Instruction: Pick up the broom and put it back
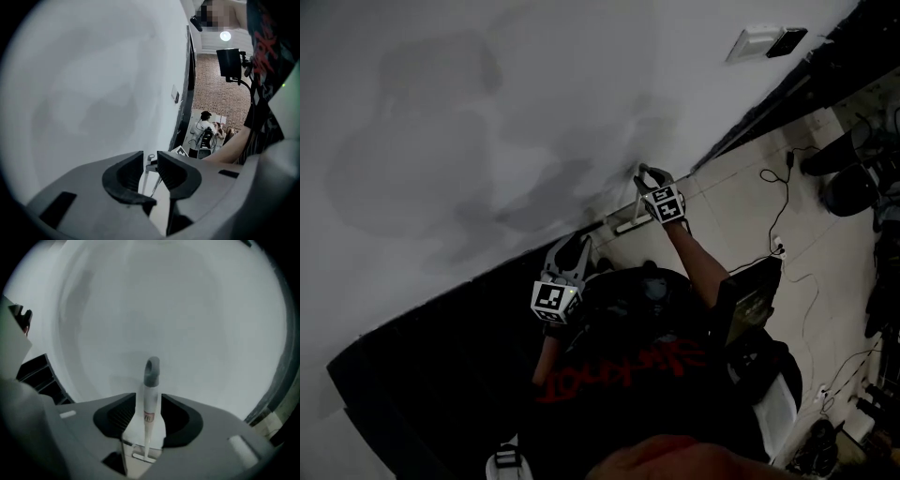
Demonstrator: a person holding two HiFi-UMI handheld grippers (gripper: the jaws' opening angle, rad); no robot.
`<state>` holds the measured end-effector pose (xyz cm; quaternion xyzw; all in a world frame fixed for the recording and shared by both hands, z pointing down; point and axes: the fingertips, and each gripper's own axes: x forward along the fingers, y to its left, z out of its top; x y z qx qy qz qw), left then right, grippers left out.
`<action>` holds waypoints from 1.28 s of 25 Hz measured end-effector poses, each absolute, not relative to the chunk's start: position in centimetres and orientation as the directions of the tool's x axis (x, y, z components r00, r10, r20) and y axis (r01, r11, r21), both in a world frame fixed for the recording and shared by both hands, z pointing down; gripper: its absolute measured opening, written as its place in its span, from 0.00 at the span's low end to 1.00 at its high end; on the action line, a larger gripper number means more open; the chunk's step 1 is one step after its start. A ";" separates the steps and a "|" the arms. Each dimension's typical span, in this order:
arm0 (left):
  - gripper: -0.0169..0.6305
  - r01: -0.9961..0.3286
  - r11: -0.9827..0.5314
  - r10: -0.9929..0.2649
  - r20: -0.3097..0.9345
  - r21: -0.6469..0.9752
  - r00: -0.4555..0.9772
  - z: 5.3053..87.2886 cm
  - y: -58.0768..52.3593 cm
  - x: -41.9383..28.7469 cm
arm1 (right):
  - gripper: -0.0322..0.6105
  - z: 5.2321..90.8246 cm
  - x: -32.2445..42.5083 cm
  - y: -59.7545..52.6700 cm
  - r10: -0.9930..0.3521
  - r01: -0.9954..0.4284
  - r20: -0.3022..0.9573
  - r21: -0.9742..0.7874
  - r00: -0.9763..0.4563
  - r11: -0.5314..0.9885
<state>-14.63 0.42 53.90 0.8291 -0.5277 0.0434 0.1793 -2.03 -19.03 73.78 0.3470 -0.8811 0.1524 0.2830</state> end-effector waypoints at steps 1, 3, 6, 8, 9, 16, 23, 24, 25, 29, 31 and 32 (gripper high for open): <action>0.15 -0.890 -0.376 -0.859 0.265 0.257 0.439 53.9 0.6 -15.0 | 0.31 72.9 -2.3 -19.0 -0.544 -0.705 0.583 -0.071 -0.604 0.706; 0.15 -0.889 -0.378 -0.860 0.259 0.259 0.441 53.8 0.5 -15.6 | 0.31 70.5 -2.5 -18.5 -0.581 -0.714 0.523 -0.078 -0.624 0.696; 0.15 -0.880 -0.400 -0.851 0.254 0.254 0.460 53.9 -0.4 -14.9 | 0.20 66.1 -0.9 -16.7 -0.624 -0.723 0.425 -0.113 -0.655 0.682; 0.15 -0.868 -0.422 -0.833 0.266 0.261 0.485 54.1 -1.0 -13.8 | 0.10 63.2 0.8 -14.8 -0.645 -0.727 0.369 -0.144 -0.669 0.672; 0.15 -0.860 -0.440 -0.824 0.265 0.258 0.501 54.2 -1.2 -13.3 | 0.05 61.8 1.5 -13.7 -0.654 -0.728 0.345 -0.157 -0.673 0.667; 0.15 -0.793 -0.541 -0.751 0.263 0.278 0.605 53.9 -2.8 -9.8 | 0.05 56.8 4.8 -7.6 -0.697 -0.760 0.329 -0.119 -0.637 0.639; 0.15 -0.746 -0.598 -0.706 0.246 0.295 0.664 54.8 -5.4 -6.8 | 0.05 56.7 7.4 -8.8 -0.745 -0.800 0.326 -0.064 -0.582 0.597; 0.15 -0.744 -0.600 -0.706 0.243 0.294 0.665 54.9 -5.6 -6.6 | 0.05 56.6 7.5 -9.0 -0.746 -0.800 0.324 -0.064 -0.582 0.596; 0.15 -0.743 -0.601 -0.705 0.242 0.295 0.666 55.0 -5.7 -6.3 | 0.05 56.6 7.7 -9.0 -0.746 -0.800 0.322 -0.066 -0.583 0.596; 0.15 -0.738 -0.603 -0.702 0.236 0.303 0.671 55.8 -4.8 -5.3 | 0.05 56.7 8.2 -8.2 -0.743 -0.797 0.322 -0.067 -0.587 0.601; 0.15 -0.738 -0.603 -0.701 0.241 0.302 0.671 56.0 -4.4 -5.4 | 0.05 56.7 8.1 -8.0 -0.741 -0.795 0.323 -0.066 -0.589 0.603; 0.15 -0.739 -0.603 -0.700 0.245 0.301 0.671 56.1 -4.3 -5.5 | 0.05 56.7 8.1 -8.0 -0.741 -0.795 0.324 -0.067 -0.589 0.603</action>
